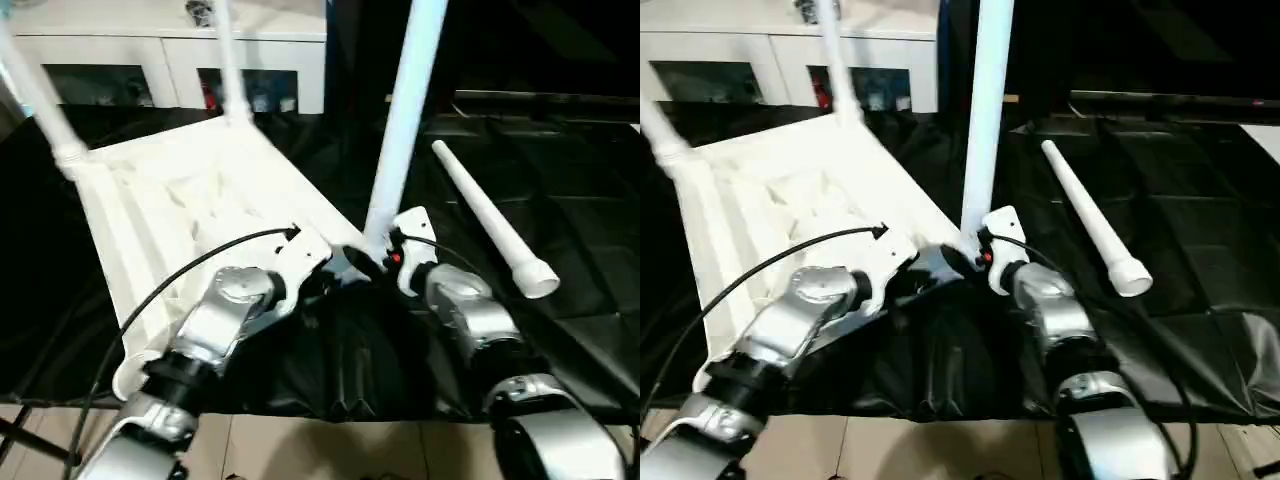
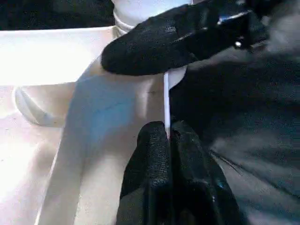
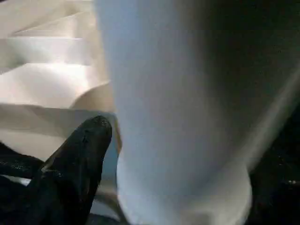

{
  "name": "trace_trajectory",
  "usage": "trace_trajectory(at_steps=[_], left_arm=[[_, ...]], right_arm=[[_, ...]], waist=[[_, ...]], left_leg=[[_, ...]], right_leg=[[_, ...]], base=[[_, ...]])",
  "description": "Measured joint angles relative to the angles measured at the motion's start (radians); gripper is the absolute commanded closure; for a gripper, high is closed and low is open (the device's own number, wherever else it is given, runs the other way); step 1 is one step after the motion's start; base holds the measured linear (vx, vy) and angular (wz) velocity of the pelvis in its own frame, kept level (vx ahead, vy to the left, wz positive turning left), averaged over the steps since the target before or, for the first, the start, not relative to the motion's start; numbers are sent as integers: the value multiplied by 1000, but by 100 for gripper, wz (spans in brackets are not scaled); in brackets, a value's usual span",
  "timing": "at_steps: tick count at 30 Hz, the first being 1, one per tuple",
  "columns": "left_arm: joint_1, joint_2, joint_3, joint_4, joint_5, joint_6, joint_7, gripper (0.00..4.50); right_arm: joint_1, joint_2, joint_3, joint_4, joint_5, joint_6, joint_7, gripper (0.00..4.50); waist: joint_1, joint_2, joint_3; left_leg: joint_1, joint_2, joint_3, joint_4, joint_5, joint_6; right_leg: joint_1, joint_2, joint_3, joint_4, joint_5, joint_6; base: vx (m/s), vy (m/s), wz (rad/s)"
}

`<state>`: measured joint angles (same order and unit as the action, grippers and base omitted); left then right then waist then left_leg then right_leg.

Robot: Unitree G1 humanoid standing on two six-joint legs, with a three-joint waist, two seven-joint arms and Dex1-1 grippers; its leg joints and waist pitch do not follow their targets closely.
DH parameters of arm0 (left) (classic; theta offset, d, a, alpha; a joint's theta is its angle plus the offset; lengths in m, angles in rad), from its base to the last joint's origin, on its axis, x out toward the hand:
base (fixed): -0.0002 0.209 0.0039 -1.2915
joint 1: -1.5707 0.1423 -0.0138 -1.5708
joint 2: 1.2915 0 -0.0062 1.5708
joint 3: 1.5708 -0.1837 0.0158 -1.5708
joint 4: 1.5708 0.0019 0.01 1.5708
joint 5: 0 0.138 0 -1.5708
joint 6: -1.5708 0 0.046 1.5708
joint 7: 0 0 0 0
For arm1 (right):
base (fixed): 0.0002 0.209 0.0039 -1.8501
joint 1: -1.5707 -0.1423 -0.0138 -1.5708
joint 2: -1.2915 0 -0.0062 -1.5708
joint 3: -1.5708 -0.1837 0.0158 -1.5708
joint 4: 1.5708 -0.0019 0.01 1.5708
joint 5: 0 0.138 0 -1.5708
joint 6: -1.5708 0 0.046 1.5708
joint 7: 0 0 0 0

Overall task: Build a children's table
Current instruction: Rotate leg to tighten

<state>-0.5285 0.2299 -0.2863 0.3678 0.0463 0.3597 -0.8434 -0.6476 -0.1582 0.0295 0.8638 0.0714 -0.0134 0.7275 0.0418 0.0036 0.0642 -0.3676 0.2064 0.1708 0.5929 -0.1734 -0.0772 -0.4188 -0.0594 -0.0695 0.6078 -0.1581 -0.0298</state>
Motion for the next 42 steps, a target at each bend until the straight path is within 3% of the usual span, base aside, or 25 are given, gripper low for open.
trace_trajectory(at_steps=[5, 8, 11, 17, 25, 28, 35, 42], left_arm=[[14, 58, -15, -13, -33, -24, -120, 450], [19, 79, -23, -19, -45, -32, -170, 450], [23, 101, -27, -24, -55, -40, -217, 450], [34, 138, -43, -38, -71, -62, -276, 450], [34, 142, -45, -38, -70, -63, -286, 450], [34, 141, -43, -35, -66, -64, -259, 450], [-3, 36, -13, 36, -2, -51, -35, 450], [-52, -61, 7, 91, 32, 4, 130, 450]], right_arm=[[76, -99, 61, -120, 16, 19, 247, 63], [105, -141, 79, -171, 30, 37, 340, 63], [126, -173, 93, -212, 45, 59, 413, 92], [154, -218, 119, -302, 53, 133, 497, 135], [162, -217, 122, -310, 46, 127, 498, 171], [160, -190, 112, -289, 41, 112, 444, 174], [93, -55, 31, -152, 10, 98, 80, 176], [19, 41, -30, -34, 1, 69, -185, 176]], waist=[[21, 0, 0], [25, -1, 0], [28, -2, 0], [40, -4, 0], [45, -5, 0], [42, -7, -1], [-3, -16, -1], [-12, -14, -2]], left_leg=[[0, 0, 0, 1, 0, 0], [0, 0, 0, 2, 0, 0], [0, 0, 0, 3, 0, 0], [0, 0, 0, 3, 0, 1], [0, 0, 0, 3, 0, 0], [1, 0, 0, 3, 0, 0], [2, 0, 0, 7, 0, 0], [0, 0, 0, 7, 0, 0]], right_leg=[[1, 0, 0, -1, 0, 0], [3, 0, 1, -1, -2, 3], [3, 0, 1, -1, -3, 4], [3, 0, 1, 0, -4, 6], [3, 0, 1, 0, -4, 7], [3, 0, 1, 0, -4, 7], [3, 0, 1, -1, -4, 7], [2, 0, 1, -1, -3, 6]], base=[[0, 0, 0], [0, 0, 0], [0, 0, 0], [0, 0, 0], [0, 0, 0], [0, 0, 0], [0, 0, 0], [0, 0, 0]])
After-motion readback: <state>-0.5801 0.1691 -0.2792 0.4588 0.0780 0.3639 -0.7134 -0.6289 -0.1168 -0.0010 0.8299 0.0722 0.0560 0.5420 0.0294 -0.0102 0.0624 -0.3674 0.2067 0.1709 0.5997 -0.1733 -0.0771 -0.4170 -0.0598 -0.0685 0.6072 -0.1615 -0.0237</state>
